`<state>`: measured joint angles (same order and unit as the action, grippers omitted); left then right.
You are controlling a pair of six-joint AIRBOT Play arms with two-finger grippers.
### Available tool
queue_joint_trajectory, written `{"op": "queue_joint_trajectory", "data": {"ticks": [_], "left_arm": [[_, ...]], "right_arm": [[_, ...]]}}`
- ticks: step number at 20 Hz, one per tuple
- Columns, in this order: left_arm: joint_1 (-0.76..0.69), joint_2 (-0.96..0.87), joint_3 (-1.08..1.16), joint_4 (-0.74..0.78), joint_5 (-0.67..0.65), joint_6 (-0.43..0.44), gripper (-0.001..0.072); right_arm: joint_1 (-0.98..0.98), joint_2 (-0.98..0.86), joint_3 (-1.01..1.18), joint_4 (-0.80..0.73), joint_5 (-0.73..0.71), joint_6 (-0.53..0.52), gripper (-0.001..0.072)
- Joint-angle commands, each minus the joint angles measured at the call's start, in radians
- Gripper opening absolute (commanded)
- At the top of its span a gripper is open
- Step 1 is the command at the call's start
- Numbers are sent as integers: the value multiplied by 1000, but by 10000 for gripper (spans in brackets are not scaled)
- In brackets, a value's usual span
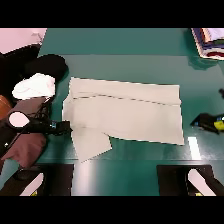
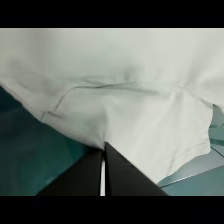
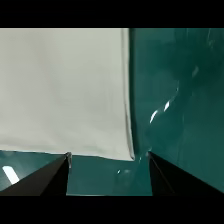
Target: Fold the shirts.
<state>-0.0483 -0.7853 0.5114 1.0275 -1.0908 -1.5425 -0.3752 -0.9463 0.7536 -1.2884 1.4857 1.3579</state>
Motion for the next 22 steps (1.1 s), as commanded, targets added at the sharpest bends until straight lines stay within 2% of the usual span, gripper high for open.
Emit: {"op": "queue_joint_trajectory", "data": {"ticks": [1,3,5,8,9,10,13,15,17,19,20,22], "left_arm": [[1,34,20,12,-32,6,26],[1,33,20,12,-24,6,26],[1,33,20,14,-25,6,26],[1,33,20,16,-25,6,26],[1,33,20,19,-29,6,26],[1,33,20,31,-46,6,26],[1,34,27,136,-178,6,25],[1,80,37,170,-261,-2,25],[1,187,38,161,-337,-55,25],[1,272,46,63,-440,-83,25],[1,286,63,18,-458,-82,25],[1,270,111,33,-416,-81,25]], "right_arm": [[-109,-60,-164,-27,-11,2,550],[-107,-111,-205,35,-63,1,435],[-68,-157,-199,92,-100,1,434],[39,-220,-164,91,-95,3,428],[81,-237,-157,90,-93,3,365],[116,-247,-149,81,-90,3,273],[199,-212,-125,8,-71,2,16],[219,-139,-97,-68,-15,3,17],[213,-40,-67,-146,80,2,17],[197,57,-32,-187,155,2,17],[183,98,-12,-187,162,2,16],[174,130,36,-171,142,3,16]]}}
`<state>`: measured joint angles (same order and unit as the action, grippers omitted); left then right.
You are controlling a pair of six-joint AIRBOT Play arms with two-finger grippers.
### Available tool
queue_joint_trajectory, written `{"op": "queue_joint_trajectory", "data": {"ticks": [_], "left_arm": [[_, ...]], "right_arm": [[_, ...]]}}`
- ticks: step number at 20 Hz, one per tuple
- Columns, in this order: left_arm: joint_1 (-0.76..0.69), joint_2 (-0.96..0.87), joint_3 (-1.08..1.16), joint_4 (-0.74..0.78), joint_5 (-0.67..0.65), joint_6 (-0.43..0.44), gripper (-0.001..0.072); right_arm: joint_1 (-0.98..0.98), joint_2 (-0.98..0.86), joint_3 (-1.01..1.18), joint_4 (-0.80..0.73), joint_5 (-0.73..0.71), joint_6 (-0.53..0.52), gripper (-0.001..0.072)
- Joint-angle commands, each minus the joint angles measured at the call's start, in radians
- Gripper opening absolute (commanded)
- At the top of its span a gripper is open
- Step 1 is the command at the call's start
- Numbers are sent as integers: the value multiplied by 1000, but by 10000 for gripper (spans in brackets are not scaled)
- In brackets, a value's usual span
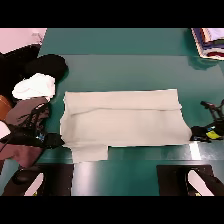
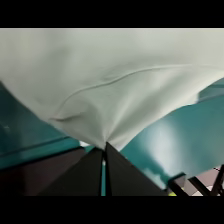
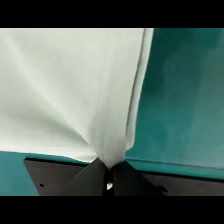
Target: Fold the shirts.
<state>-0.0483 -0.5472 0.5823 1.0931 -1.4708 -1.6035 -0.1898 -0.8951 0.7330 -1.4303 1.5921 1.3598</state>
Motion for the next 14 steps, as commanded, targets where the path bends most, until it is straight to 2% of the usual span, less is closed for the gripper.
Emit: {"op": "queue_joint_trajectory", "data": {"ticks": [1,4,8,11,14], "left_arm": [[1,4,64,-5,24,-11,25],[1,-167,144,60,208,54,25],[1,-477,302,67,414,113,27],[1,-676,425,77,505,113,27],[1,-792,494,77,575,119,27]], "right_arm": [[-1,65,89,-27,20,1,16],[85,-69,212,-29,-55,1,16],[157,-327,404,-8,-182,17,17],[163,-503,535,92,-221,16,17],[163,-640,646,170,-231,16,18]]}}
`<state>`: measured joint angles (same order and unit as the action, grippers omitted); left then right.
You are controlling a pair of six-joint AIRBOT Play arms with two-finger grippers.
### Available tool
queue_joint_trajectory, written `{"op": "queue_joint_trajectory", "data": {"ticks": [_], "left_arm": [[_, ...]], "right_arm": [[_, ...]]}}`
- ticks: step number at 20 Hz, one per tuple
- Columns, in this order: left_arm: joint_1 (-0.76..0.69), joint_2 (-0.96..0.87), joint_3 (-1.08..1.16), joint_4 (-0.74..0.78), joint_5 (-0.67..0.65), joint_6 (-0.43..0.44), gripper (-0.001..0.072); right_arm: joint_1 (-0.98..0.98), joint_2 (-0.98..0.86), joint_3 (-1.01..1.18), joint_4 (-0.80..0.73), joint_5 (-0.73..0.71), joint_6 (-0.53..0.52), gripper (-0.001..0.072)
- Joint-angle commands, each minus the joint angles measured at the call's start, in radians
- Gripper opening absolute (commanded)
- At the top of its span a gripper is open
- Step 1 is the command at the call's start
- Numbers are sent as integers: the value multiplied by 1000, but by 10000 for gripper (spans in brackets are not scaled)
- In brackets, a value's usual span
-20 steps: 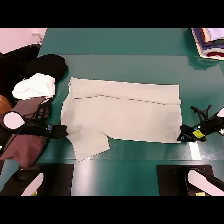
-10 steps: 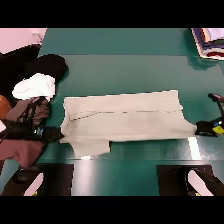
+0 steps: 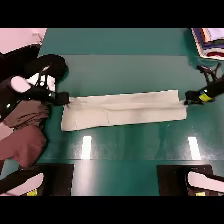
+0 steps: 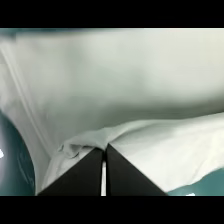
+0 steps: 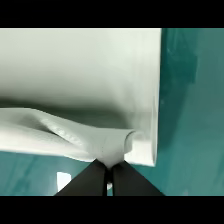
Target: Fold the shirts.
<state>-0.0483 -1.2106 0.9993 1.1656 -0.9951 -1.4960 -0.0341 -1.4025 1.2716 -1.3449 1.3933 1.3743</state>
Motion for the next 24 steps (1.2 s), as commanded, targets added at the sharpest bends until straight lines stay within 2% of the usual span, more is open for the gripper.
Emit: {"op": "queue_joint_trajectory", "data": {"ticks": [1,2,3,4,5,6,8,10,11,12,13,14,18,20,21,22,23,24], "left_arm": [[1,-145,88,4,115,11,27],[1,-147,90,2,130,11,28],[1,-147,94,-2,140,11,29],[1,-146,101,-2,139,11,135],[1,-146,111,-2,131,11,411],[1,-144,127,0,105,11,564],[1,-144,178,2,21,12,474],[-2,-144,219,-5,-60,11,473],[-4,-144,223,-18,-73,12,471],[-13,-144,222,-37,-78,12,299],[-27,-144,222,-49,-79,13,77],[-49,-144,222,-55,-76,14,36],[-159,-145,220,-59,-10,10,36],[-213,-146,220,-59,34,-17,27],[-234,-146,220,-59,46,-33,27],[-257,-146,220,-59,60,-48,26],[-278,-153,221,-65,81,-55,26],[-297,-168,221,-82,116,-59,26]], "right_arm": [[8,-165,133,97,-32,2,18],[8,-193,157,97,-24,2,21],[5,-217,179,102,-24,1,155],[-2,-233,195,127,-21,-14,372],[-15,-237,203,171,-21,-42,394],[-35,-232,203,217,-13,-69,394],[-95,-217,198,266,42,-109,394],[-172,-195,150,281,86,-138,394],[-215,-187,108,282,93,-138,420],[-254,-183,65,281,87,-138,522],[-287,-188,23,283,73,-139,536],[-311,-194,-17,296,50,-154,535],[-333,-270,-104,487,26,-199,527],[-289,-304,-112,525,1,-214,508],[-260,-314,-111,531,-14,-219,461],[-233,-316,-106,532,-28,-234,296],[-213,-316,-93,531,-33,-256,100],[-200,-314,-69,533,-27,-266,17]]}}
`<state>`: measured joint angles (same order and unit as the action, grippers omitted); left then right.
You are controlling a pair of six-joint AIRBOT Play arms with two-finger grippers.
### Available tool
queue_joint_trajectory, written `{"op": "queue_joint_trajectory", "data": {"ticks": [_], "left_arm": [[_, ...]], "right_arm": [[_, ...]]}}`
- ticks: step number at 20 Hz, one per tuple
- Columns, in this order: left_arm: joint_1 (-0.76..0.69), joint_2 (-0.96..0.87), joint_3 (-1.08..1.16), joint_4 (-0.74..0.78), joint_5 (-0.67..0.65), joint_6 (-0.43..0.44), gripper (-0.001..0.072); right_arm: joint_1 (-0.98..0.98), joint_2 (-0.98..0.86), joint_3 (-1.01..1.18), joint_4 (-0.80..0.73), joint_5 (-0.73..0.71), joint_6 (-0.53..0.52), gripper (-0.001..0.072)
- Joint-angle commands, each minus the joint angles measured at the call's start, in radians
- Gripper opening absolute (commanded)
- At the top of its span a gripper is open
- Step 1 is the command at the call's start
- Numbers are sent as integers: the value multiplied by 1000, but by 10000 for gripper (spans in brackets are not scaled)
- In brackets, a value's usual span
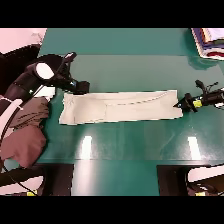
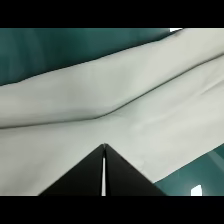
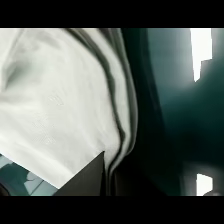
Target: Fold the shirts.
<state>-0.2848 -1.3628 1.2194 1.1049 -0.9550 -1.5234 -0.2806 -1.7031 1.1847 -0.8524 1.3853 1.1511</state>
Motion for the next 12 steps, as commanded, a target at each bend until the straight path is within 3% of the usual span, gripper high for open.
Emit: {"op": "queue_joint_trajectory", "data": {"ticks": [1,8,12], "left_arm": [[-82,-45,15,-47,99,-32,26],[-231,-387,270,-87,60,-32,26],[-263,-505,350,-150,43,-32,26]], "right_arm": [[57,-2,44,41,-1,-42,16],[199,240,299,138,70,44,16],[328,284,454,181,85,97,16]]}}
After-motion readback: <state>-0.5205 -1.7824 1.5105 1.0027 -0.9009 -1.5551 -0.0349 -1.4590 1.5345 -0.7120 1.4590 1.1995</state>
